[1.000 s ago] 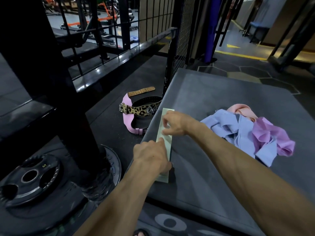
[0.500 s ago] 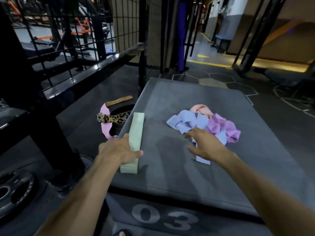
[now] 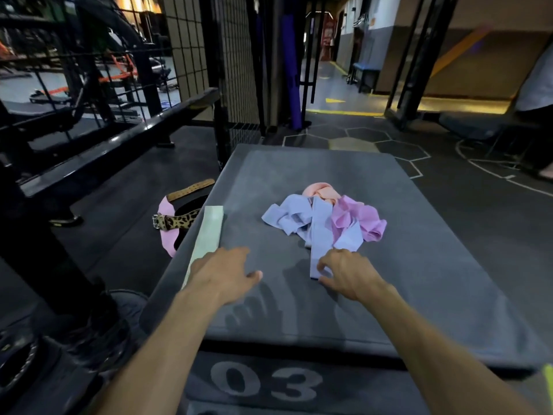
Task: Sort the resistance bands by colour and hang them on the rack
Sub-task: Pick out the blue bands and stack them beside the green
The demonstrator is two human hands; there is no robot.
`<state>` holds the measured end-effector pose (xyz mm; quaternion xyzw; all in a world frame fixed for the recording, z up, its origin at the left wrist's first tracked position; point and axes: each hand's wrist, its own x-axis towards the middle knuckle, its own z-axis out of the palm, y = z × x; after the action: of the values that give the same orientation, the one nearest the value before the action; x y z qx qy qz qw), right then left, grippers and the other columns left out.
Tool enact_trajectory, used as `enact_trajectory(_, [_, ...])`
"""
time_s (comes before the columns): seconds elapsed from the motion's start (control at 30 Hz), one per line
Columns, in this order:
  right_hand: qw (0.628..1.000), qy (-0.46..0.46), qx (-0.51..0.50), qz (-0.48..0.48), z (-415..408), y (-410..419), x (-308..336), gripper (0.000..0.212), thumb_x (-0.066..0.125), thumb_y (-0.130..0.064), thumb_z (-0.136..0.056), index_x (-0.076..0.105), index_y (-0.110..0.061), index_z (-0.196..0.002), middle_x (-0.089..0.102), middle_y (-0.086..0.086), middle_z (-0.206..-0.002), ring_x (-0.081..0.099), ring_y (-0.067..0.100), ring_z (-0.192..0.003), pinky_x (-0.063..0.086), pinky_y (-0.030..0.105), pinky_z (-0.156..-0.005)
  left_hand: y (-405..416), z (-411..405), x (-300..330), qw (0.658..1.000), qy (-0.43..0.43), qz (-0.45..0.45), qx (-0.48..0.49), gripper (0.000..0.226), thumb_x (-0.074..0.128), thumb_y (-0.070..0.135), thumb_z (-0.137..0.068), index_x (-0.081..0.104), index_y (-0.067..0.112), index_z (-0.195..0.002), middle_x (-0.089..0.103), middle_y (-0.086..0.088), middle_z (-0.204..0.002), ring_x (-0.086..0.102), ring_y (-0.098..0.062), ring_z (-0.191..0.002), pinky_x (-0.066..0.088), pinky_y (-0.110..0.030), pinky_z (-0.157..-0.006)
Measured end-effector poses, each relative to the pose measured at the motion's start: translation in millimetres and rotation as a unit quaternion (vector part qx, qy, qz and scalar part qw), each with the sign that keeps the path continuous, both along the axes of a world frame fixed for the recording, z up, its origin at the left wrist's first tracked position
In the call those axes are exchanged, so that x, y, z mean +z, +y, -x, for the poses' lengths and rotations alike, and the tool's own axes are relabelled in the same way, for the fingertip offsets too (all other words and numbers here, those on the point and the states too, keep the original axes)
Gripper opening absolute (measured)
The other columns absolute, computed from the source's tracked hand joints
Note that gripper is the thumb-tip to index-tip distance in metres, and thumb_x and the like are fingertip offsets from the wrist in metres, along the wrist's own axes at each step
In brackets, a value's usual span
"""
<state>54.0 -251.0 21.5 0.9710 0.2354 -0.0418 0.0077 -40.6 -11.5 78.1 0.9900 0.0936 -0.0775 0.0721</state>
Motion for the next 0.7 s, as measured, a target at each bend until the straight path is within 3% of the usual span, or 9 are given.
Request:
enact_trajectory(0.13, [0.999, -0.030, -0.005, 0.010, 0.4, 0.3, -1.3, 0.029, 0.048, -0.033, -0.101, 0.067, -0.019, -0.117, 0.066, 0.007, -0.119, 0.065, 0.030, -0.102, 0.051, 0.037, -0.083, -7.6, -11.3, -3.8, 1.000, 0.003, -0.008, -0.017, 0.057, 0.049, 0.062, -0.095, 0.045, 0.031, -0.142, 0.058, 0.003, -0.138, 0.056, -0.025, -0.126, 0.047, -0.036, -0.095])
enact_trajectory(0.23, [0.998, -0.037, -0.033, -0.024, -0.8, -1.3, 0.7, 0.028, 0.041, -0.032, -0.103, 0.064, -0.016, -0.108, 0.067, 0.008, -0.108, 0.061, 0.031, -0.088, 0.044, 0.035, -0.071, -19.2, -22.5, -8.8, 0.999, -0.007, -0.002, -0.038, 0.050, 0.048, 0.058, -0.097, 0.048, 0.032, -0.141, 0.060, 0.003, -0.135, 0.055, -0.024, -0.125, 0.047, -0.036, -0.094])
enact_trajectory(0.3, [0.991, -0.062, -0.065, -0.100, -1.2, -3.4, 4.1, 0.024, 0.039, -0.031, -0.103, 0.055, -0.017, -0.092, 0.065, 0.007, -0.090, 0.054, 0.030, -0.073, 0.040, 0.034, -0.063, -26.7, -30.8, -12.9, 0.998, -0.029, 0.037, -0.042, 0.037, 0.047, 0.051, -0.100, 0.058, 0.031, -0.128, 0.066, 0.005, -0.125, 0.058, -0.022, -0.119, 0.048, -0.032, -0.091])
enact_trajectory(0.37, [0.969, -0.110, -0.070, -0.209, 1.1, -3.6, 11.1, 0.025, 0.039, -0.025, -0.099, 0.040, -0.019, -0.075, 0.049, 0.000, -0.064, 0.042, 0.029, -0.057, 0.031, 0.032, -0.051, -33.8, -41.9, -18.5, 0.986, -0.048, 0.157, -0.033, 0.033, 0.046, 0.045, -0.102, 0.067, 0.021, -0.103, 0.074, 0.005, -0.104, 0.067, -0.022, -0.100, 0.054, -0.033, -0.086])
enact_trajectory(0.43, [0.949, -0.124, -0.045, -0.287, 9.0, 0.1, 22.3, 0.028, 0.041, -0.018, -0.097, 0.034, -0.020, -0.070, 0.034, -0.006, -0.056, 0.033, 0.024, -0.052, 0.024, 0.033, -0.048, -45.9, -52.8, -19.4, 0.936, -0.035, 0.351, 0.023, 0.043, 0.044, 0.046, -0.104, 0.069, 0.012, -0.093, 0.076, -0.003, -0.091, 0.073, -0.024, -0.079, 0.060, -0.039, -0.076])
enact_trajectory(0.53, [0.941, -0.114, 0.022, -0.319, 24.8, 5.9, 30.1, 0.020, 0.047, -0.018, -0.098, 0.054, -0.012, -0.080, 0.054, -0.003, -0.067, 0.048, 0.025, -0.059, 0.043, 0.040, -0.055, -60.8, -62.3, -15.2, 0.794, 0.013, 0.595, 0.126, 0.057, 0.044, 0.055, -0.102, 0.070, 0.004, -0.104, 0.077, -0.013, -0.091, 0.075, -0.025, -0.075, 0.060, -0.038, -0.071])
enact_trajectory(0.6, [0.945, -0.102, 0.059, -0.305, 30.9, 6.6, 26.2, 0.020, 0.048, -0.022, -0.094, 0.060, -0.011, -0.083, 0.062, 0.000, -0.074, 0.055, 0.026, -0.064, 0.049, 0.043, -0.061, -62.3, -65.5, -14.3, 0.742, 0.049, 0.656, 0.128, 0.058, 0.044, 0.053, -0.103, 0.070, 0.002, -0.111, 0.077, -0.013, -0.095, 0.074, -0.024, -0.077, 0.060, -0.038, -0.074])
enact_trajectory(0.7, [0.951, -0.077, 0.101, -0.284, 34.6, 3.9, 24.3, 0.021, 0.047, -0.028, -0.089, 0.060, -0.014, -0.080, 0.063, 0.001, -0.074, 0.055, 0.024, -0.065, 0.051, 0.043, -0.063, -61.1, -66.5, -16.4, 0.721, 0.082, 0.675, 0.134, 0.049, 0.051, 0.046, -0.102, 0.070, 0.003, -0.114, 0.076, -0.014, -0.103, 0.072, -0.022, -0.078, 0.060, -0.031, -0.064])
